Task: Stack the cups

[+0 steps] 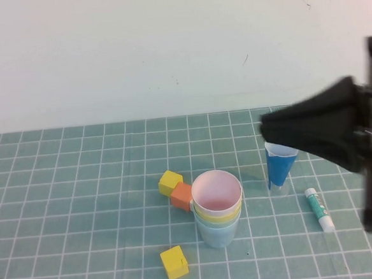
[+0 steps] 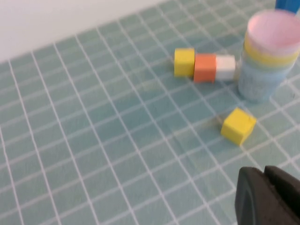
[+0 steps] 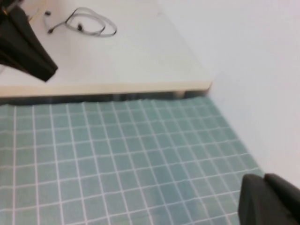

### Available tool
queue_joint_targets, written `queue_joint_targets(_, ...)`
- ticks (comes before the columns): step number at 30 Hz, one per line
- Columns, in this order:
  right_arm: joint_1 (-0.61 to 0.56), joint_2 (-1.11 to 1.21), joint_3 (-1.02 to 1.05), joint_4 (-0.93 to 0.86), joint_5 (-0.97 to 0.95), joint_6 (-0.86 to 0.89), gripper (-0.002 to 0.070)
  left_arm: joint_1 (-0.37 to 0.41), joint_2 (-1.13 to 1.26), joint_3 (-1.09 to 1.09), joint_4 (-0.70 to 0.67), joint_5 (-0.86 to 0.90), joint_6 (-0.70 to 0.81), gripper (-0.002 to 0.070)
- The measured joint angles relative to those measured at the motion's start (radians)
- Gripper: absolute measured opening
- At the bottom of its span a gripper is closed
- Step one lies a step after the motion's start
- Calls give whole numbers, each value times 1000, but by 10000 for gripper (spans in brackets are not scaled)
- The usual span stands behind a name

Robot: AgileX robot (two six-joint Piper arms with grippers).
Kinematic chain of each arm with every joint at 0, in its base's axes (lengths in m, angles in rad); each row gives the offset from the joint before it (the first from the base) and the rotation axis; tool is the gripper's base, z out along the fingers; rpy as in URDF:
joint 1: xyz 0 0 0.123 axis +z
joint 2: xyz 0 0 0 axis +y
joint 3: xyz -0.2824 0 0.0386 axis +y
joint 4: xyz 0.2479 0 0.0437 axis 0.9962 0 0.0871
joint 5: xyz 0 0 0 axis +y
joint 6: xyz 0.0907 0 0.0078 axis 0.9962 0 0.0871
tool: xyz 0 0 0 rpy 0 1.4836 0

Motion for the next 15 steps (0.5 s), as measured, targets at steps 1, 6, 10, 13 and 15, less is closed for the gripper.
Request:
queue_joint_targets(1, 0, -52, 38, 19, -20, -15, -1, 0, 0, 0, 0, 18, 0, -1)
queue_joint_targets(6, 0, -222, 215, 120, -97, -115, -1, 0, 0, 0, 0, 75, 0, -2)
queue_joint_targets(10, 0, -317, 317, 218, -121, -241, -1, 0, 0, 2, 0, 89, 0, -1)
queue_joint_targets(13, 0, -369, 364, 276, -150, -316, -1, 0, 0, 2, 0, 89, 0, -2)
queue_joint_targets(15, 0, -383, 378, 292, -167, -339, -1, 0, 0, 2, 0, 91, 0, -2)
